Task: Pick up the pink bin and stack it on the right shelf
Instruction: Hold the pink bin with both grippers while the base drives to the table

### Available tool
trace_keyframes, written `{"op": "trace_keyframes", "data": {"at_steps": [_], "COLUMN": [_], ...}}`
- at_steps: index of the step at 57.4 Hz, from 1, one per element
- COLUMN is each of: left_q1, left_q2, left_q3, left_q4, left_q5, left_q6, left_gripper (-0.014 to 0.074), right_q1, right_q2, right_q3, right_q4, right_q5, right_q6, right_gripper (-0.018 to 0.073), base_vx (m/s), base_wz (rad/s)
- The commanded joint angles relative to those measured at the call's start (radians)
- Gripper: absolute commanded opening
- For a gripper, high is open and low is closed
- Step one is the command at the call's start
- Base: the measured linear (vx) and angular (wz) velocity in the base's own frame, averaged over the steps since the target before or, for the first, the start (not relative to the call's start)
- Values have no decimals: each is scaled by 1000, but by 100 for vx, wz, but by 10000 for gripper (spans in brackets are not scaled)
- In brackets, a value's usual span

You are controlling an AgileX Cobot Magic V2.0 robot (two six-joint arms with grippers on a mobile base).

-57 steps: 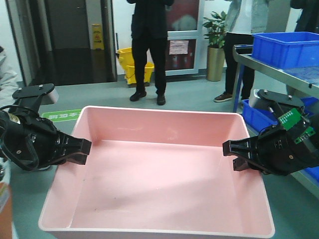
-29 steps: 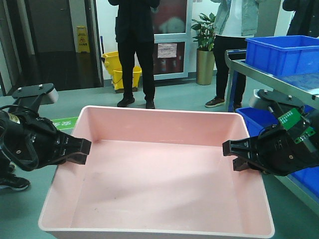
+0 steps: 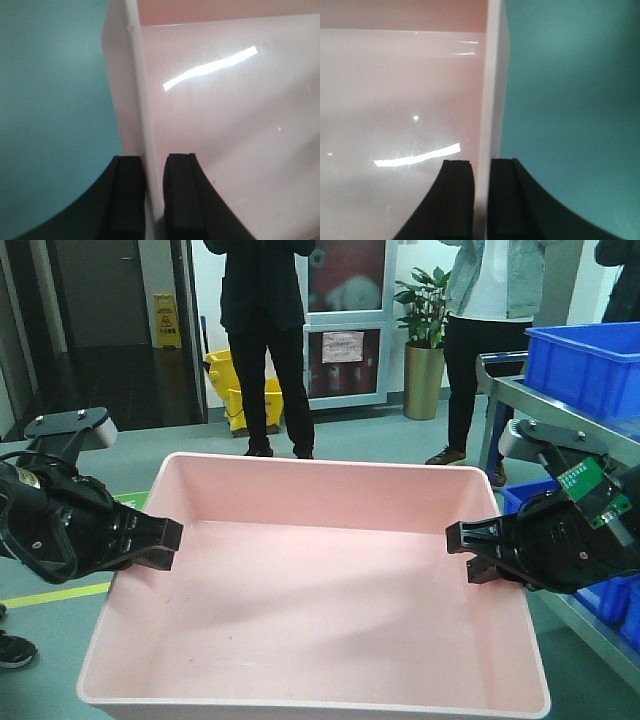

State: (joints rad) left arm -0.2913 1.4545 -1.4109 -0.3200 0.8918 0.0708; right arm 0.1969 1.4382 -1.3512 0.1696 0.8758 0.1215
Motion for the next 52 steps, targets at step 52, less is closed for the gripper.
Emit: {"op": "trace_keyframes", "data": {"at_steps": [52], "left_q1": [0], "left_q2": [-48], "left_q3": [-31], "left_q4": [-25], "left_q5": [-61], "left_q6": [16], "left_gripper": [-5], "right_q1": [-10], "right_q2": [-37], "right_q3": [-33], "right_q4": [-12], "right_q5": [-72], "right_q6": [-13], "right_gripper": [-8], "base_vx": [45], "base_wz": [-20]}}
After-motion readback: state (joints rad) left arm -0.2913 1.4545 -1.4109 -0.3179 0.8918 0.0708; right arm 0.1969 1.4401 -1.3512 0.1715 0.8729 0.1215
